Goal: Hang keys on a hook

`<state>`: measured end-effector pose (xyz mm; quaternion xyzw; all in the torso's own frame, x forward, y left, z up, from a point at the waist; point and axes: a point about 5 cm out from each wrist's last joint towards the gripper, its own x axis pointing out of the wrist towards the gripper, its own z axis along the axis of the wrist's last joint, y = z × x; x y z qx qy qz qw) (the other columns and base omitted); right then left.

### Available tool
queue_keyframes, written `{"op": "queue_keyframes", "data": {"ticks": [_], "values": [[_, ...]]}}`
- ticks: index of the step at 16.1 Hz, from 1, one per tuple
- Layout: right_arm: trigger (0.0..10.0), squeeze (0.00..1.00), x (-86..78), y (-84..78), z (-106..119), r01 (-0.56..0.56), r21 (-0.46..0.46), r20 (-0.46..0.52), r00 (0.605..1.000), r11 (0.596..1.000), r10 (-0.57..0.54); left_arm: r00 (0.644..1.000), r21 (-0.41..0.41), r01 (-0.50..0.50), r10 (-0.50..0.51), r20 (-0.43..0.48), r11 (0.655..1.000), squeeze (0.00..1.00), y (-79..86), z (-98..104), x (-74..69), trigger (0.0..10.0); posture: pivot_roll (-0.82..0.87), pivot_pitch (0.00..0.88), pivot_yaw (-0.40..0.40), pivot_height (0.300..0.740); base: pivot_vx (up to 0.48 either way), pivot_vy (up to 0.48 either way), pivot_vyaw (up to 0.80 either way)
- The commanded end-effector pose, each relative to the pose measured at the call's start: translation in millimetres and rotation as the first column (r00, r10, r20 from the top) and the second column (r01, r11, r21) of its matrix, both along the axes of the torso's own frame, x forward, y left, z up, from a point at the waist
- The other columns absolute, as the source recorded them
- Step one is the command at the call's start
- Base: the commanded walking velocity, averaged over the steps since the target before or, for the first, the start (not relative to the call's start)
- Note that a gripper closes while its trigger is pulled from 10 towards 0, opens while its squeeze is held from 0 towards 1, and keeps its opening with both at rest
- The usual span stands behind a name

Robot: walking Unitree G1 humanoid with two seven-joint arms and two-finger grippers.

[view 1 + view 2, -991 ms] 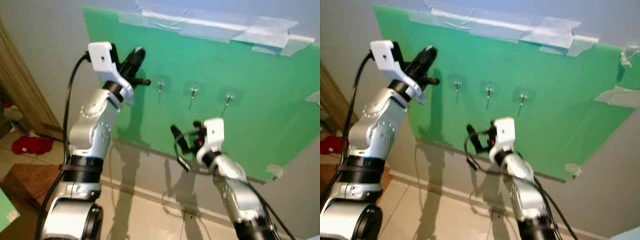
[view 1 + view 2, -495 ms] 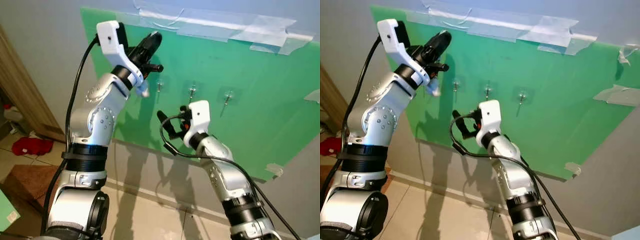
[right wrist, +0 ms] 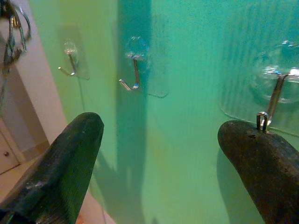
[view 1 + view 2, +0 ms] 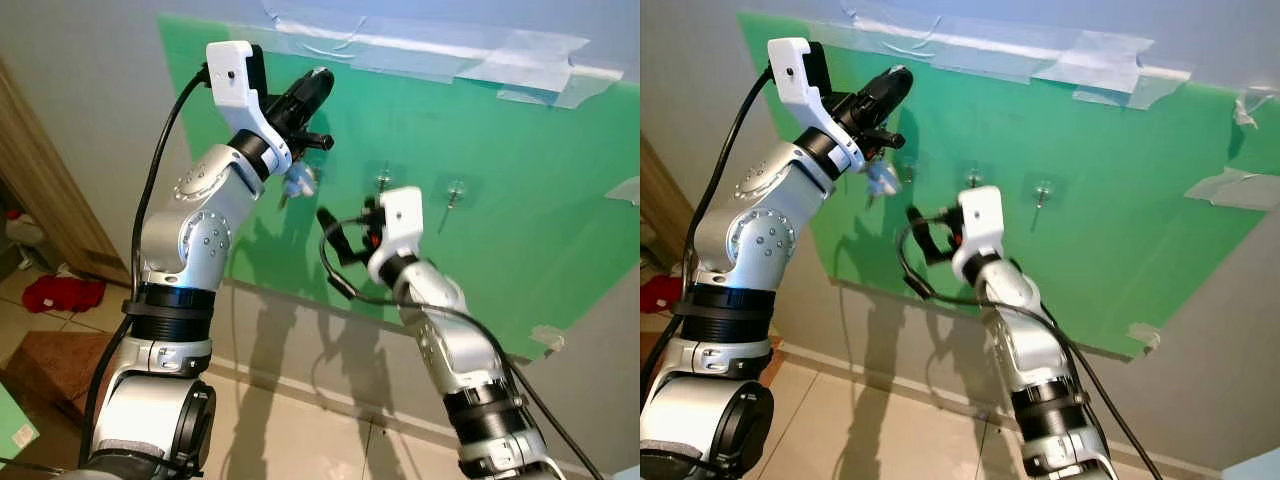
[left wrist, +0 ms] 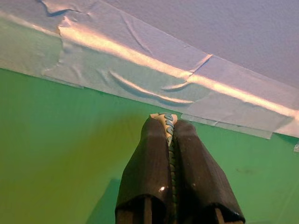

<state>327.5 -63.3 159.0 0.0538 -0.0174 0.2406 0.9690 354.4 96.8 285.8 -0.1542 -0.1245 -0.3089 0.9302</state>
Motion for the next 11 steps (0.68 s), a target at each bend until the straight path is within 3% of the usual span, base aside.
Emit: {"op": "queue_keyframes", "data": {"ticks": [1, 8, 11], "values": [[10.0, 0.0, 2.0, -0.2, 18, 0.006, 0.032, 0.051, 0.999, 0.999, -0.008, 1.0, 0.033, 0.013, -0.014, 0.006, 0.999, 0.0, -1.7, 0, -1.6, 0.0, -0.03, 0.0, 0.033, 0.74, 0.0, 0.0, 0.0], [10.0, 0.0, 0.1, 6.4, 39, -0.032, 0.081, 0.076, 0.997, 0.996, 0.026, 1.0, 0.072, 0.015, -0.015, -0.003, 0.997, 0.0, -3.2, -7, -0.9, 0.0, -0.03, 0.0, 0.029, 0.74, 0.0, 0.0, 0.0], [10.0, 0.0, -4.5, 2.7, 32, -0.038, 0.061, 0.047, 0.998, 0.997, 0.035, 1.0, 0.086, 0.02, -0.02, -0.003, 0.996, 0.0, -5.0, -9, -1.2, 0.0, -0.03, 0.0, 0.027, 0.74, 0.0, 0.0, 0.0]]}}
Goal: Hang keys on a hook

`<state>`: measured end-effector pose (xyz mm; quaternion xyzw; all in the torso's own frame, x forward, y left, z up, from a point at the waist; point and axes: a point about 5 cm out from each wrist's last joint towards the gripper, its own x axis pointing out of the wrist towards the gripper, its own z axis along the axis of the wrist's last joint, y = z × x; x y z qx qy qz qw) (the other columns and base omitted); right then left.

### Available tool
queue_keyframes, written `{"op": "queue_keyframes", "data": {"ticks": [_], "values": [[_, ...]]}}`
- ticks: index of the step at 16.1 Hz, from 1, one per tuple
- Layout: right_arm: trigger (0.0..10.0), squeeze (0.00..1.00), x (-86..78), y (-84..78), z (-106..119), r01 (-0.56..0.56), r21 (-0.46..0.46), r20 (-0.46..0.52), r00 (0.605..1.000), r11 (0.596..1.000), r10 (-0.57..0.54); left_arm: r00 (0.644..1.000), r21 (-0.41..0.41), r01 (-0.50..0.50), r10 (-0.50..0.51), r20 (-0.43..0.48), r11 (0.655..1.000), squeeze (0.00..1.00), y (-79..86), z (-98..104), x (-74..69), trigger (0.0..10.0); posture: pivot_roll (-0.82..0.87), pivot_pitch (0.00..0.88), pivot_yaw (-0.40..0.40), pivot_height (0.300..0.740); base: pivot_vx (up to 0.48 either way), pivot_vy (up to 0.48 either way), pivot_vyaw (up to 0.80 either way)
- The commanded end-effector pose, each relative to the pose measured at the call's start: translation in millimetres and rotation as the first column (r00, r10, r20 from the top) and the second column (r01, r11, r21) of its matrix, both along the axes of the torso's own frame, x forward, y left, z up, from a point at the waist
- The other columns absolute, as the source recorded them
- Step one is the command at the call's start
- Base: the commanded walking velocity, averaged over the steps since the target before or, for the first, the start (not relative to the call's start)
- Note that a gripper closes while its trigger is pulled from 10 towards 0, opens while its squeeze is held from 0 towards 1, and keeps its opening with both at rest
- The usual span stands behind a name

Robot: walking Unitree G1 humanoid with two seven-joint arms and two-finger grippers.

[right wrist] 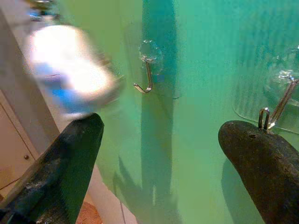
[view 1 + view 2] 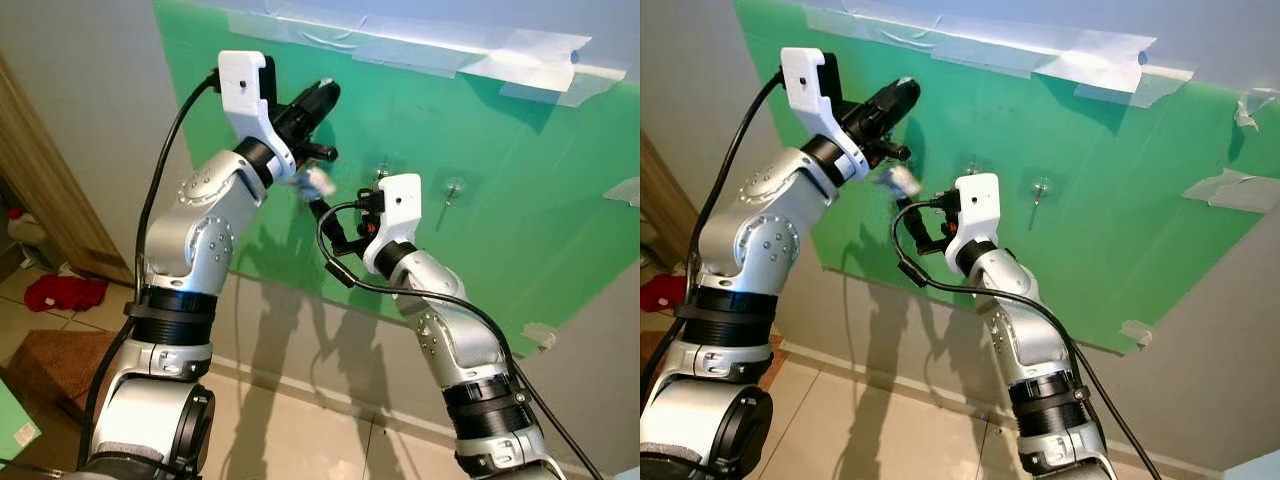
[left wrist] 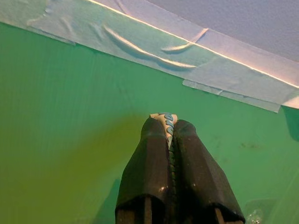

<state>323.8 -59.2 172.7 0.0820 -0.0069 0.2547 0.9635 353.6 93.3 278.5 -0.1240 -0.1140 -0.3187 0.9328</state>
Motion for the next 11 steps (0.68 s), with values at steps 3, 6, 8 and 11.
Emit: {"op": "queue_keyframes", "data": {"ticks": [3, 6, 8, 11], "values": [[10.0, 0.0, -6.9, -3.8, 4, -0.005, -0.013, 0.032, 0.999, 1.0, 0.006, 1.0, 0.027, 0.014, -0.014, -0.004, 1.0, 0.0, -4.0, -3, -0.4, 0.0, -0.04, 0.0, 0.028, 0.74, 0.0, 0.0, 0.0], [10.0, 0.0, -20.4, -7.3, 0, -0.022, -0.018, 0.004, 1.0, 1.0, 0.022, 1.0, 0.048, 0.02, -0.02, -0.003, 0.999, 0.0, -6.8, -5, -1.9, 0.0, -0.04, 0.0, 0.028, 0.74, 0.0, 0.0, 0.0], [10.0, 0.0, -25.1, -9.7, -3, -0.03, -0.022, -0.012, 0.999, 0.999, 0.03, 1.0, 0.054, 0.022, -0.022, -0.008, 0.998, 0.0, -7.7, -8, -2.7, 0.0, -0.04, 0.0, 0.026, 0.74, 0.0, 0.0, 0.0], [10.0, 0.0, -30.1, -9.7, -5, -0.048, -0.033, -0.026, 0.999, 0.998, 0.047, 0.999, 0.06, 0.035, -0.034, -0.012, 0.998, 0.0, -11.0, -10, -4.0, 0.0, -0.05, 0.0, 0.024, 0.74, 0.0, 0.0, 0.0]]}}
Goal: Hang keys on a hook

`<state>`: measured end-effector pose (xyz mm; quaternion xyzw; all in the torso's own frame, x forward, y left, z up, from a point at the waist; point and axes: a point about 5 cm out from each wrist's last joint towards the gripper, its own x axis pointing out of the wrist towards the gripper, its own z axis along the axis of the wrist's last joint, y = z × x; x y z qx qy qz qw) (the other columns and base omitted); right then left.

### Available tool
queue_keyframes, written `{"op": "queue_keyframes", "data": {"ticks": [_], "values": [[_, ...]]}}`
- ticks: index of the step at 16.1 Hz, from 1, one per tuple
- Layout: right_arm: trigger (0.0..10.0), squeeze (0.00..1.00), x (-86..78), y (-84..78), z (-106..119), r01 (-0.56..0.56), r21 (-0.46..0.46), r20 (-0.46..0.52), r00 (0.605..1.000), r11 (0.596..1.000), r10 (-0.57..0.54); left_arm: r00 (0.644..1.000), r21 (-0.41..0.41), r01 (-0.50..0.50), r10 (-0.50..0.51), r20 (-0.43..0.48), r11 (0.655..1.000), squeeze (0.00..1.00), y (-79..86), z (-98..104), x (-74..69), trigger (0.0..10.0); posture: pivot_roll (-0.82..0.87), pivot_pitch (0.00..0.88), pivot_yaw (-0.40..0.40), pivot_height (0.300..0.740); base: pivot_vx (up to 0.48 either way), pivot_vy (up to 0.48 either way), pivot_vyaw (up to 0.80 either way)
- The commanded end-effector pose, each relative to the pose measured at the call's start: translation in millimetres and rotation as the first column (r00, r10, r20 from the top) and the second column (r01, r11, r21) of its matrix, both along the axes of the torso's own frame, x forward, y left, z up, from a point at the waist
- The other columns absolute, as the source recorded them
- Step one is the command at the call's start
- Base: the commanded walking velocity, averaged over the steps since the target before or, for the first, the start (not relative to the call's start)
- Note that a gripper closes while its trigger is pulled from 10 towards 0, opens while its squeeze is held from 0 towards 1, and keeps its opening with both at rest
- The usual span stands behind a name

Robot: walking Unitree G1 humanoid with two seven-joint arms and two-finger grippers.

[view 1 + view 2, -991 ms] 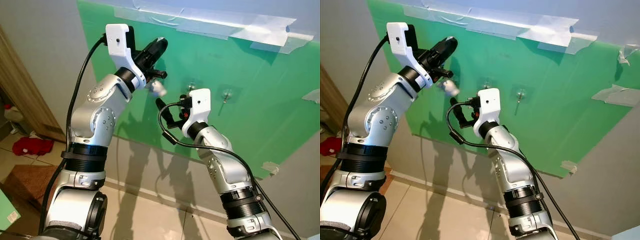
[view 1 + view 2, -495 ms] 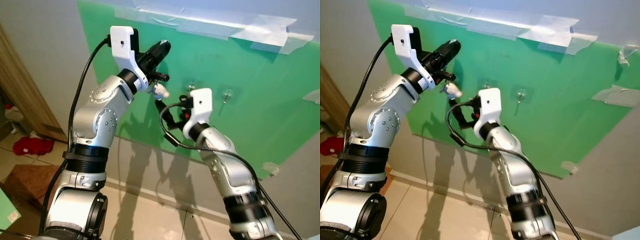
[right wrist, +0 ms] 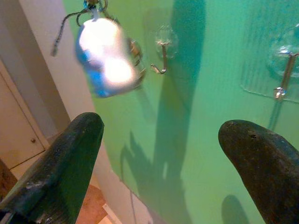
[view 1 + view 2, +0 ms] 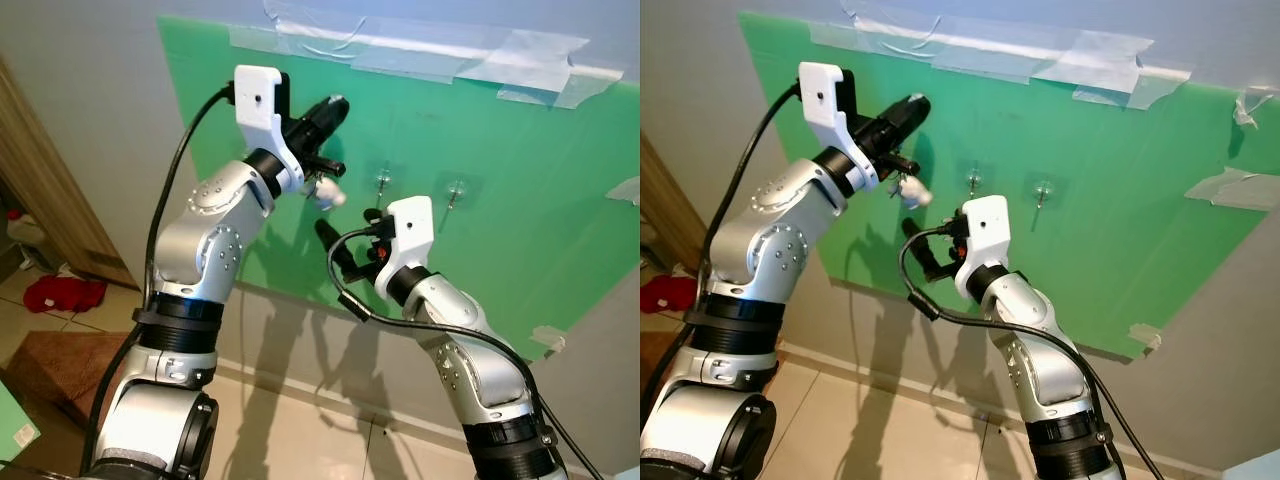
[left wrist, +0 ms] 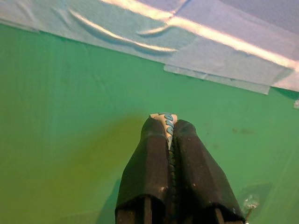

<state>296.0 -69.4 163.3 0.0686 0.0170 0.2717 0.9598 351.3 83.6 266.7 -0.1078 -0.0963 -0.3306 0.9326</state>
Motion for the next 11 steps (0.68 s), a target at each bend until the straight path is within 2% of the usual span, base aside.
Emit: {"op": "queue_keyframes", "data": {"ticks": [1, 6, 11], "values": [[10.0, 0.0, -3.6, 0.5, 6, -0.019, 0.004, 0.011, 1.0, 1.0, 0.019, 1.0, 0.018, 0.015, -0.015, 0.008, 1.0, 0.0, -2.2, 1, -1.9, 0.0, -0.05, 0.0, 0.023, 0.74, 0.0, 0.0, 0.0], [10.0, 0.0, -6.2, 1.5, 21, -0.09, 0.015, 0.028, 0.996, 0.996, 0.09, 0.999, 0.056, 0.052, -0.052, -0.004, 0.997, 0.0, -10.3, -6, -6.6, 0.0, -0.04, 0.0, 0.02, 0.74, 0.0, 0.0, 0.0], [10.0, 0.0, -8.9, 2.1, 25, -0.155, -0.003, 0.024, 0.988, 0.988, 0.155, 0.997, 0.072, 0.074, -0.074, -0.005, 0.995, 0.0, -12.2, -7, -10.0, 0.0, -0.04, 0.0, 0.02, 0.74, 0.0, 0.0, 0.0]]}}
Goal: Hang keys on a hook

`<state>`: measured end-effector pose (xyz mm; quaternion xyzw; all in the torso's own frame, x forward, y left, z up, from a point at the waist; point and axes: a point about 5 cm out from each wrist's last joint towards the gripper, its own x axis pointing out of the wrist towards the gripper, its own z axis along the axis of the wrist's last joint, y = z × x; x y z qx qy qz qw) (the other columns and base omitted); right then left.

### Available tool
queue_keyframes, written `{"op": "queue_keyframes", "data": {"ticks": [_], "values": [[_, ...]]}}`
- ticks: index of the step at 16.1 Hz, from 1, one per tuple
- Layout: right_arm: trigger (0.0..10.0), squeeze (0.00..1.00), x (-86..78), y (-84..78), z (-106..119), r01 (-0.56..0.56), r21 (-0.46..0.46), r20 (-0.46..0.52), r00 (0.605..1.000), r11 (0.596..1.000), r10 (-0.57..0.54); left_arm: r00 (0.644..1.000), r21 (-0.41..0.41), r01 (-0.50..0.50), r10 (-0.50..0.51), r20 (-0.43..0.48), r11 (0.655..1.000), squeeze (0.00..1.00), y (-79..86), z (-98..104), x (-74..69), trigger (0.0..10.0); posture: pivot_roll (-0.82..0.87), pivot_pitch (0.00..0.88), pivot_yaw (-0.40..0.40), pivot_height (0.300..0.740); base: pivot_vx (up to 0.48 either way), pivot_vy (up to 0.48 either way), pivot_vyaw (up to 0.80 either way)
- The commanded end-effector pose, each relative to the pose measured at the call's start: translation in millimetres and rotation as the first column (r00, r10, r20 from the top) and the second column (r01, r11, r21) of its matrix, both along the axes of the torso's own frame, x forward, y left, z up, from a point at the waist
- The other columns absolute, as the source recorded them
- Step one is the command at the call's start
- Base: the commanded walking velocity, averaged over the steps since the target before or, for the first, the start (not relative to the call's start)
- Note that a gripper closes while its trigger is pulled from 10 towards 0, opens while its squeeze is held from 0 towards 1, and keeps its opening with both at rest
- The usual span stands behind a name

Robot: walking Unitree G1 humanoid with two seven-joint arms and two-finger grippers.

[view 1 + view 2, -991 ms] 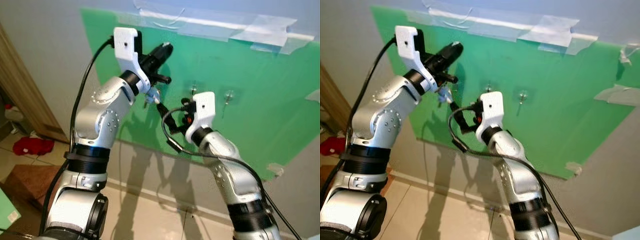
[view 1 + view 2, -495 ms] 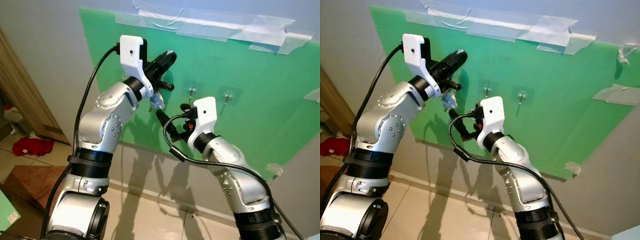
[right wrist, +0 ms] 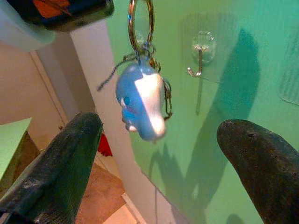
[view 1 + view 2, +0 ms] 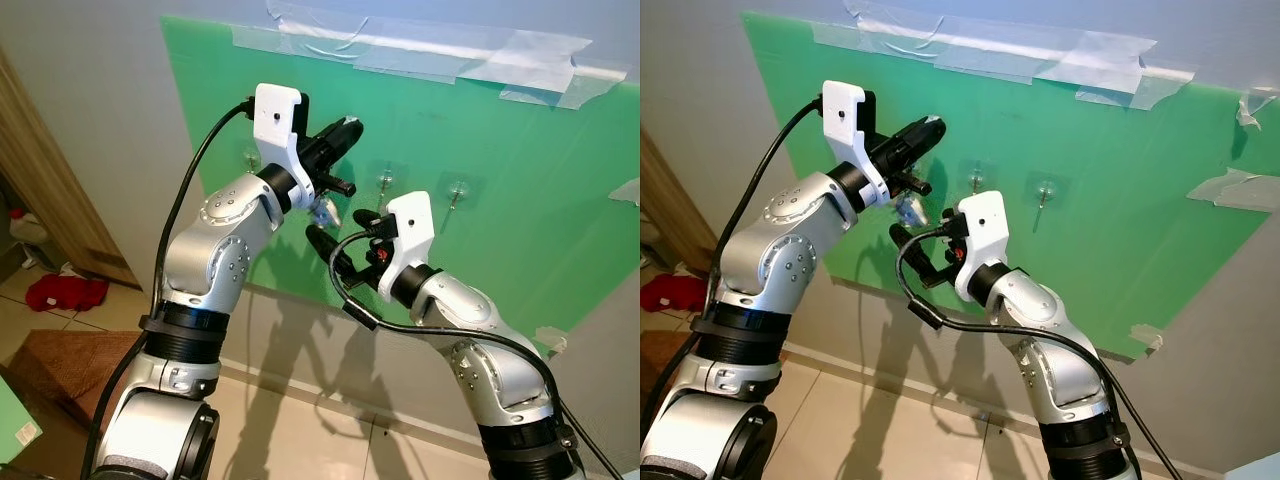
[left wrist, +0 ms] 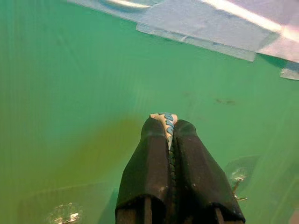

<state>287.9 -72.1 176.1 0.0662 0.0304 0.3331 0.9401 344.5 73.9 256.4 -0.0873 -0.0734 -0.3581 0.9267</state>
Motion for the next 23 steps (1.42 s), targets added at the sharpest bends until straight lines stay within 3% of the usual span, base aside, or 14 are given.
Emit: {"op": "queue_keyframes", "data": {"ticks": [1, 3, 6, 12, 23], "values": [[10.0, 0.0, -0.4, 3.9, 13, -0.045, -0.002, 0.04, 0.998, 0.999, 0.045, 0.999, 0.016, 0.028, -0.028, 0.024, 0.999, 0.0, -2.9, 4, -4.9, 0.0, -0.04, 0.0, 0.02, 0.74, 0.0, 0.0, 0.0], [10.0, 0.0, 2.5, -2.3, 11, -0.08, -0.039, 0.03, 0.996, 0.996, 0.081, 0.999, 0.017, 0.035, -0.036, 0.03, 0.999, 0.0, -2.9, 6, -7.2, 0.0, -0.04, 0.0, 0.022, 0.74, 0.0, 0.0, 0.0], [10.0, 0.0, 5.0, -4.1, 7, -0.173, -0.022, -0.027, 0.985, 0.985, 0.172, 0.997, 0.026, 0.066, -0.066, 0.027, 0.998, 0.0, -7.3, 6, -10.3, 0.0, -0.04, 0.0, 0.024, 0.74, 0.0, 0.0, 0.0], [10.0, 0.0, 21.3, -28.5, 15, -0.27, -0.082, -0.046, 0.963, 0.959, 0.267, 0.991, 0.056, 0.13, -0.131, 0.014, 0.99, 0.0, -11.6, 4, -22.4, 0.0, -0.04, 0.0, 0.028, 0.74, 0.0, 0.0, 0.0], [10.0, 0.0, 27.1, -30.1, 18, -0.396, -0.105, -0.087, 0.917, 0.912, 0.388, 0.984, 0.031, 0.175, -0.175, 0.013, 0.984, 0.0, -11.9, 6, -31.1, 0.0, -0.03, 0.0, 0.017, 0.74, 0.0, 0.0, 0.0]]}}
